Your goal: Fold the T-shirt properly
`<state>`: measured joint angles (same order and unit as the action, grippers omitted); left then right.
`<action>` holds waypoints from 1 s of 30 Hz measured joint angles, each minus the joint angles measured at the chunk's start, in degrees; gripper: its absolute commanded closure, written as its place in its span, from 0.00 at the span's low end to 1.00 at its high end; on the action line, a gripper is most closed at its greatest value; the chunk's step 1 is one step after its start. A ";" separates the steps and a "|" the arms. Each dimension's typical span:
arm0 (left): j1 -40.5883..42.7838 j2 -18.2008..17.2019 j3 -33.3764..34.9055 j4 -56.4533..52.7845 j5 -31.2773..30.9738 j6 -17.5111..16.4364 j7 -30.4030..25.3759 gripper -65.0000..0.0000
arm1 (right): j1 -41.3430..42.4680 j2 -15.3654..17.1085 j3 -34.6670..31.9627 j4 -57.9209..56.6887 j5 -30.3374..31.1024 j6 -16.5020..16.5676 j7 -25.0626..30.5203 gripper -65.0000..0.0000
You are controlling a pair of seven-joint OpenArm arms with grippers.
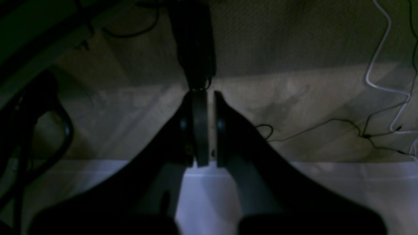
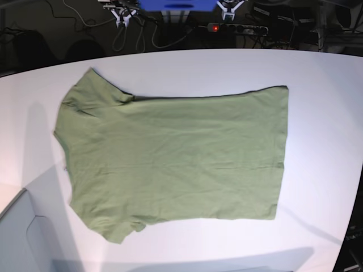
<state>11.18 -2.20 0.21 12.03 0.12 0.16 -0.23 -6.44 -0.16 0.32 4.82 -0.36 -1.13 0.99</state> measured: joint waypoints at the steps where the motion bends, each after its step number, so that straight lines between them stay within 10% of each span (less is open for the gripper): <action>1: 0.42 0.00 -0.31 1.20 -0.33 -0.20 -0.04 1.00 | -0.28 0.00 0.00 0.00 0.00 0.00 0.00 0.99; 30: 1.84 1.11 -0.07 3.04 -0.33 0.02 0.17 1.00 | -1.49 1.77 -0.11 2.86 0.00 0.00 -0.61 1.00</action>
<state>13.02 -1.08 0.14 15.07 -0.21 0.19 -0.05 -7.92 1.61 0.21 7.68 -0.36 -1.13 0.38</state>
